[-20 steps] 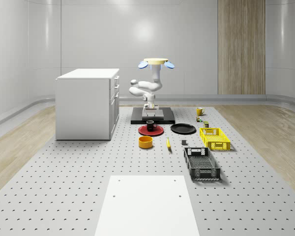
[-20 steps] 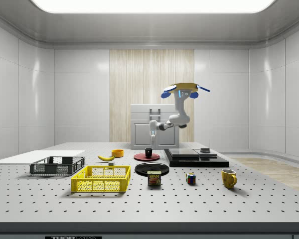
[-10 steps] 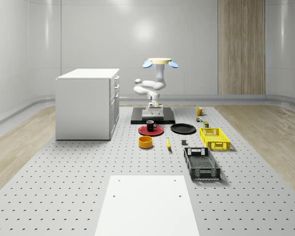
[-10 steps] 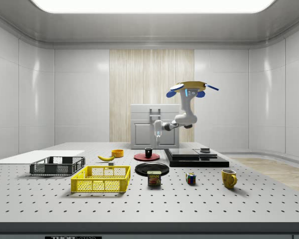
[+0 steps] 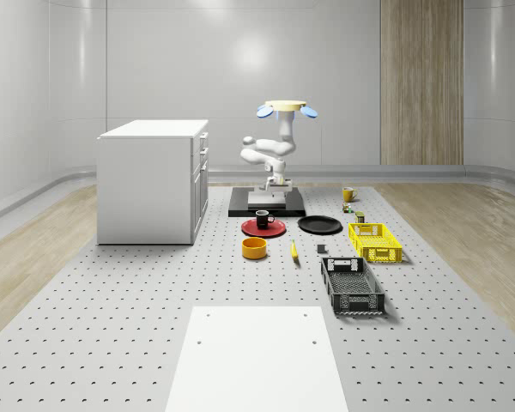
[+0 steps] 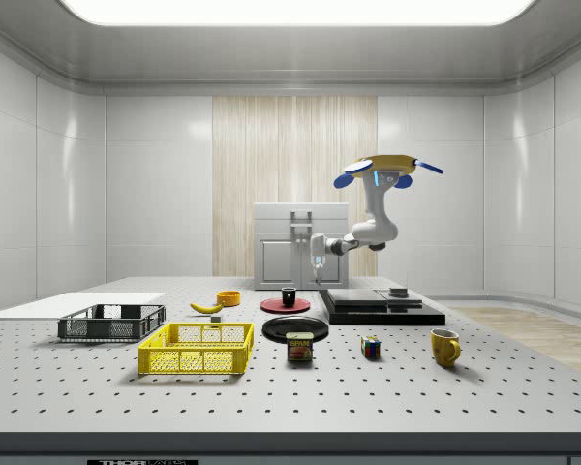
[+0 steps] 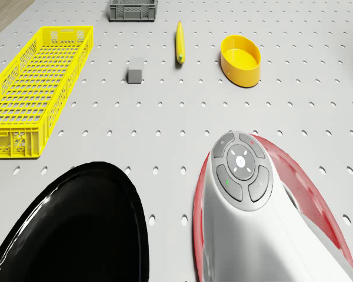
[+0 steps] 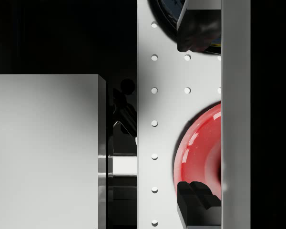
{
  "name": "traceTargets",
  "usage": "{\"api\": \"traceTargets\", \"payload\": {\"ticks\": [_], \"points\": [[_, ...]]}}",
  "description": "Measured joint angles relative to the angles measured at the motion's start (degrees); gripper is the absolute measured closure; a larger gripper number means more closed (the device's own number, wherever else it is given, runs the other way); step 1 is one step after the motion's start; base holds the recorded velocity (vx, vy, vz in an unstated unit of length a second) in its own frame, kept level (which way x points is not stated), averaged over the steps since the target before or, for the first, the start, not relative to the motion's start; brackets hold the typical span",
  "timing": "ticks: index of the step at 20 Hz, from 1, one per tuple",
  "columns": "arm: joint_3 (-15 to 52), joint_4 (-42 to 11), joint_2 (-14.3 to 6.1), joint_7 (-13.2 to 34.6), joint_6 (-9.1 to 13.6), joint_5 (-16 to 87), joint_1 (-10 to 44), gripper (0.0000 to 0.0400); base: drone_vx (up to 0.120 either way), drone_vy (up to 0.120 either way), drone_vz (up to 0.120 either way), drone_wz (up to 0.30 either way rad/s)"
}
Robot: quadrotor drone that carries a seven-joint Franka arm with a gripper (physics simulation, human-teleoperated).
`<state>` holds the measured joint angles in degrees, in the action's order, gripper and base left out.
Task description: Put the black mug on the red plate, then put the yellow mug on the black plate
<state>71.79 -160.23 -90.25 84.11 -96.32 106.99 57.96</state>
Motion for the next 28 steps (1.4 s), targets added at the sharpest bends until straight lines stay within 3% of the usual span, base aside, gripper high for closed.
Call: {"api": "traceTargets", "payload": {"ticks": [28], "points": [[0.0, 0.0, 0.1, 0.0, 0.1, 0.0, 0.0, 0.0, -0.12, 0.111, 0.0, 0.0]]}}
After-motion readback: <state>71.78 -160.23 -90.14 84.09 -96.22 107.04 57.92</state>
